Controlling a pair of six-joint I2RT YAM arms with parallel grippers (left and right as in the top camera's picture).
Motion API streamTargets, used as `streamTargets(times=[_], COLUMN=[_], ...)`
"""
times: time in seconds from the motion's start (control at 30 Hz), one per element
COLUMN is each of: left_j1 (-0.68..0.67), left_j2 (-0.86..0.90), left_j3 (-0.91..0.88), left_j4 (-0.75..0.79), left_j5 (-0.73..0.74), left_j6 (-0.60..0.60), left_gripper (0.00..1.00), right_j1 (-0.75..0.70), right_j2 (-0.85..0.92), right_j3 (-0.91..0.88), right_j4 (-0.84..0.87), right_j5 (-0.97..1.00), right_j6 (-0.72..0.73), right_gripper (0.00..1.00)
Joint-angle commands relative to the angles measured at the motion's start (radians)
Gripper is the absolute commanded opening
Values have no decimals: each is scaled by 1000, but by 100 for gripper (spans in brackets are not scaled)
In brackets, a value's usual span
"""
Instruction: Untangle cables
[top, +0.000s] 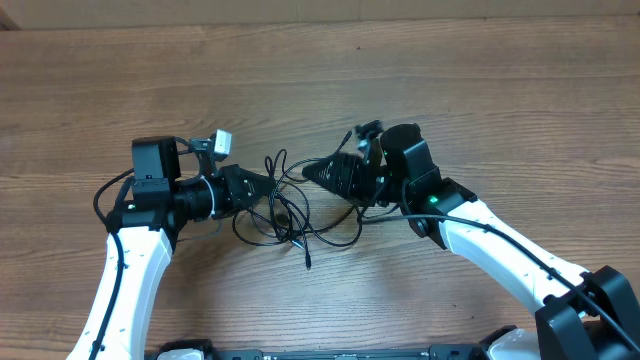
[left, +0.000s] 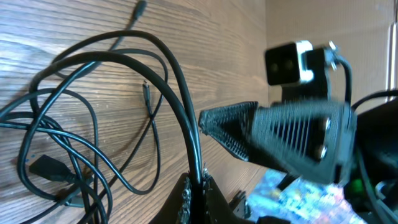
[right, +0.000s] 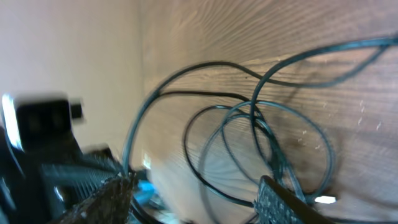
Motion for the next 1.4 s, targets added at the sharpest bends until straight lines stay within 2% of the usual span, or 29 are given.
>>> streamTargets(times=[0.0, 0.17, 0.33, 0.4, 0.53, 0.77, 0.9, 1.07, 1.17, 1.37], left_j1=[-54, -129, -151, -151, -151, -151, -151, -151, -151, -151], left_j2=[-13, -13, -13, -13, -13, -13, -13, -13, -13, -13], left_j3=[10, 10, 10, 10, 10, 10, 10, 10, 10, 10], left_j4=[-3, -3, -3, -4, -3, -6, -7, -8, -8, -10], left_j5=[-3, -3, -3, -3, -3, -3, -7, -50, -55, -56], left_j6=[85, 189, 213, 213, 212, 213, 216, 215, 215, 215], left_gripper=[4, 5, 5, 5, 4, 5, 6, 6, 9, 9], right_j1=[20, 53, 54, 54, 57, 83, 100, 103, 106, 106], right_j2=[-14, -13, -13, -13, -13, -13, -13, -13, -13, -13], right_j3=[19, 19, 19, 19, 19, 19, 19, 19, 19, 19], right_j4=[16, 15, 17, 18, 3, 1, -9, -98, -95, -91], right_j5=[99, 185, 235, 254, 259, 264, 266, 221, 168, 108], right_j6=[299, 304, 356, 360, 358, 347, 237, 200, 92, 80], right_gripper=[62, 62, 57, 52, 33, 34, 34, 31, 31, 31])
